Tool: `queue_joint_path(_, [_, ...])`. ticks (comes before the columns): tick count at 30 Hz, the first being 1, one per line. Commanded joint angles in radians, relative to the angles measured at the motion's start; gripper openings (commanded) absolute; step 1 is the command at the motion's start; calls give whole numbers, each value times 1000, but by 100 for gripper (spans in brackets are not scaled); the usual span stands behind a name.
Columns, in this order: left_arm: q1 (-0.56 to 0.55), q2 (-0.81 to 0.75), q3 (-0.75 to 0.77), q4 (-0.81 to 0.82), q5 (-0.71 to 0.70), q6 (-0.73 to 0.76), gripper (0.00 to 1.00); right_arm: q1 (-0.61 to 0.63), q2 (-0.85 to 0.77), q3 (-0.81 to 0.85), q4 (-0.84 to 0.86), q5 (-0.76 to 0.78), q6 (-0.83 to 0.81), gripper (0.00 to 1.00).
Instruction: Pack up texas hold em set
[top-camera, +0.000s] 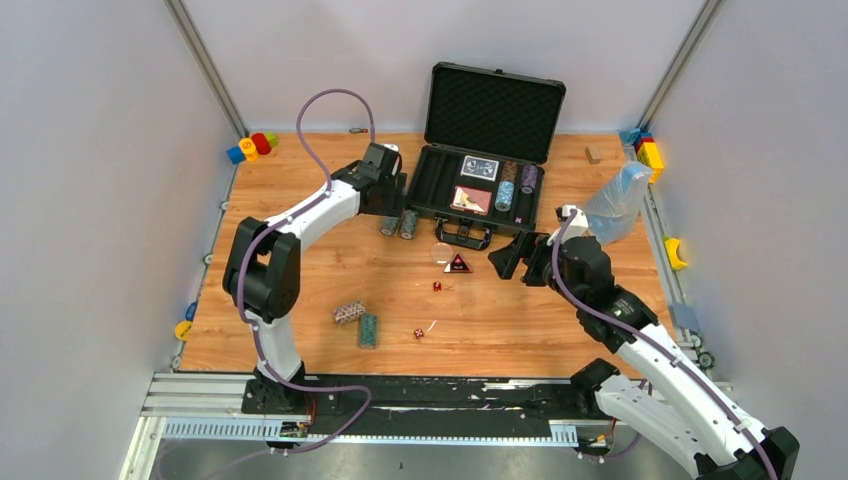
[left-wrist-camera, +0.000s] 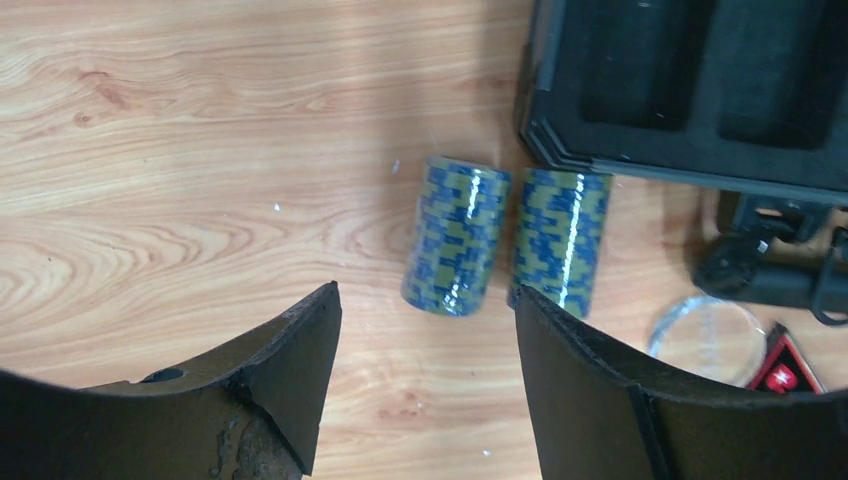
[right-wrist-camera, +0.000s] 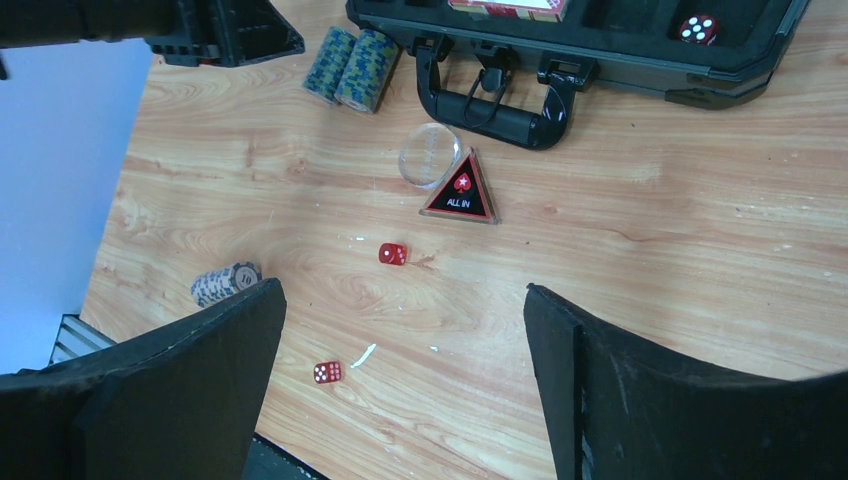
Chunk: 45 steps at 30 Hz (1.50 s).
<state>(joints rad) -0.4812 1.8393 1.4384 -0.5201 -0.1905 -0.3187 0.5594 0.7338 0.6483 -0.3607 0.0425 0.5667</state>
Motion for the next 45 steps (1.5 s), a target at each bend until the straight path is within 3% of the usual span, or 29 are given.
queue_joint_path(1, [18, 44, 32, 64, -25, 15, 72, 1, -36, 26, 21, -4, -7, 91])
queue_joint_path(18, [39, 204, 83, 52, 99, 2, 62, 1, -22, 18, 19, 23, -5, 91])
queue_joint_path(26, [39, 112, 39, 41, 57, -5, 39, 1, -22, 15, 19, 40, -8, 91])
queue_joint_path(38, [38, -37, 126, -19, 21, 31, 37, 0, -8, -4, 63, 65, -10, 90])
queue_joint_path(45, [38, -19, 225, 37, 148, 30, 37, 1, 19, -11, 95, 90, -17, 89])
